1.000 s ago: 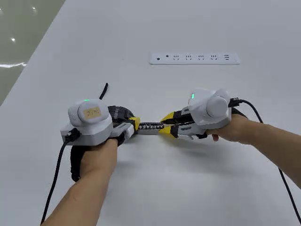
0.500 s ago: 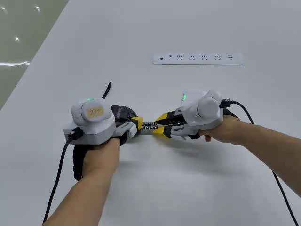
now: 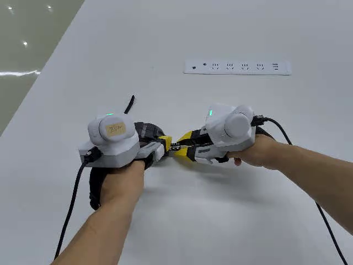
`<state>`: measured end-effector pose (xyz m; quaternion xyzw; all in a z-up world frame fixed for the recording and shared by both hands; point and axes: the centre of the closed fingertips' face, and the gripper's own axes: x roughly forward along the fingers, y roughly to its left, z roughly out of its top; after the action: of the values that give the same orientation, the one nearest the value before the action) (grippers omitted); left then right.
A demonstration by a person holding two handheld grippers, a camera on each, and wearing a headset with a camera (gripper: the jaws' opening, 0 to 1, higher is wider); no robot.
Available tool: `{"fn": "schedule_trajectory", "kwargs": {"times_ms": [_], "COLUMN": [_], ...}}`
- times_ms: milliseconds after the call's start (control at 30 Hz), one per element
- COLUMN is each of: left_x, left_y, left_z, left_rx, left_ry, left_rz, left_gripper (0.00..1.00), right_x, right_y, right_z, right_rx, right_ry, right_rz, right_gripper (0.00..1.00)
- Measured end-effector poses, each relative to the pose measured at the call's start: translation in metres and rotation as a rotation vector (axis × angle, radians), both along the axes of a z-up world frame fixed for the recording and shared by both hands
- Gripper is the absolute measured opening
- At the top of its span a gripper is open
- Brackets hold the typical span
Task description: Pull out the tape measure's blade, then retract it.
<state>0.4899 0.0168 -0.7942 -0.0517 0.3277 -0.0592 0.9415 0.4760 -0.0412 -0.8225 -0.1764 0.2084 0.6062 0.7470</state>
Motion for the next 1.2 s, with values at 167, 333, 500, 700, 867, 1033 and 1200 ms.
{"fn": "schedule_trajectory", "kwargs": {"times_ms": [167,333,500,700,867,1033,1200], "left_x": [0.0004,0.0010,0.0013,0.0010,0.0016,0.0022,0.0024], "left_y": [0.0001,0.0000,-0.0002,-0.0013,-0.0012,-0.0009,-0.0008], "left_z": [-0.0002,-0.0010,-0.0014,-0.0018,-0.0021,-0.0024,-0.0025], "left_rx": [-0.002,0.002,0.003,0.012,0.020,0.022,0.024], "left_ry": [0.000,-0.002,-0.002,-0.013,-0.024,-0.024,-0.024], "left_rz": [0.001,0.002,0.002,-0.003,0.004,0.005,0.004], "left_gripper": [0.60,0.60,0.60,0.61,0.62,0.62,0.63], "right_x": [0.0004,0.0004,0.0002,-0.0008,-0.0003,-0.0004,-0.0007], "right_y": [0.0062,0.0063,0.0060,0.0060,0.0058,0.0058,0.0060], "right_z": [-0.0002,-0.0009,-0.0012,-0.0025,-0.0030,-0.0033,-0.0034], "right_rx": [0.001,0.000,-0.006,-0.021,-0.030,-0.036,-0.041], "right_ry": [0.001,0.003,-0.002,-0.020,-0.040,-0.045,-0.045], "right_rz": [0.005,0.007,0.008,0.013,0.017,0.018,0.016], "right_gripper": [0.13,0.13,0.13,0.14,0.14,0.14,0.14]}}
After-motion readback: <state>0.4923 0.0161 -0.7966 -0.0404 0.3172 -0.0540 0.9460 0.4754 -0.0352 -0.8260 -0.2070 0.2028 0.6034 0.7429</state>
